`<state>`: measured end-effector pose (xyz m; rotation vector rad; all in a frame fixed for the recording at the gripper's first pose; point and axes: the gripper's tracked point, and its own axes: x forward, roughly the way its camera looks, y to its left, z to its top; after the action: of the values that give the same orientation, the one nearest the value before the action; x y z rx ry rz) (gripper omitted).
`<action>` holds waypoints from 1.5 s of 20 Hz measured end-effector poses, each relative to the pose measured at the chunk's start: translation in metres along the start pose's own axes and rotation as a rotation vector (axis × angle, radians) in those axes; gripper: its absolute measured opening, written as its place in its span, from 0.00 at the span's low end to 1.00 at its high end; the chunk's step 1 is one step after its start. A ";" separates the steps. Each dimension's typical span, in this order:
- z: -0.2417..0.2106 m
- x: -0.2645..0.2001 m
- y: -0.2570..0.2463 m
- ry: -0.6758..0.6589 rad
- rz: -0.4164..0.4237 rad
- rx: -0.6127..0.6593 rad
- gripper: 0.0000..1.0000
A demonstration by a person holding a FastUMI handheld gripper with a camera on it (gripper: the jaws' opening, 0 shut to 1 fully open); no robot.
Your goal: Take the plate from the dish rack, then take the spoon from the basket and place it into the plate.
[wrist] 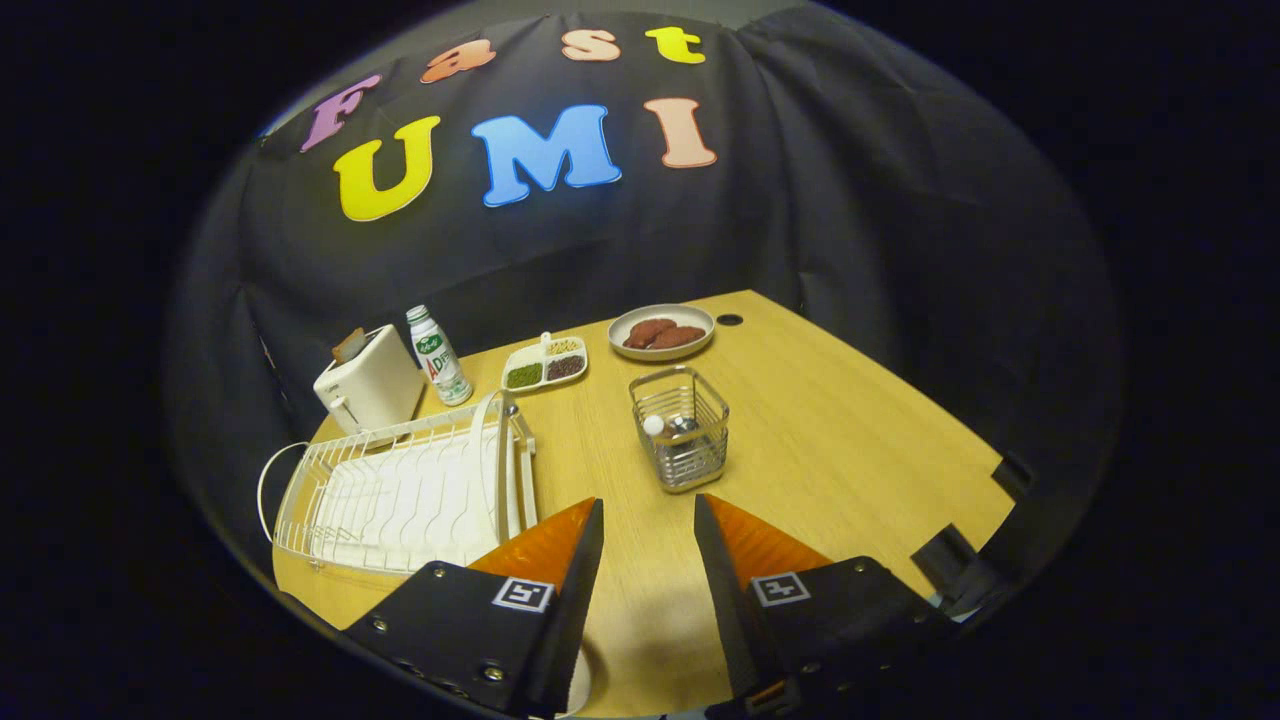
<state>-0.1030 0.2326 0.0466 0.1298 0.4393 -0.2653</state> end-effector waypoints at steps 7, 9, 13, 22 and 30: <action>0.024 0.046 -0.009 -0.018 -0.014 0.016 0.58; 0.023 0.057 -0.009 -0.009 -0.017 0.005 0.58; 0.019 0.072 -0.003 0.007 0.001 -0.024 0.40; 0.008 0.087 -0.010 0.044 -0.038 -0.064 0.24; 0.024 0.068 -0.020 0.018 -0.096 -0.061 0.09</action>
<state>-0.0395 0.1943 0.0368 0.0517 0.4712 -0.3446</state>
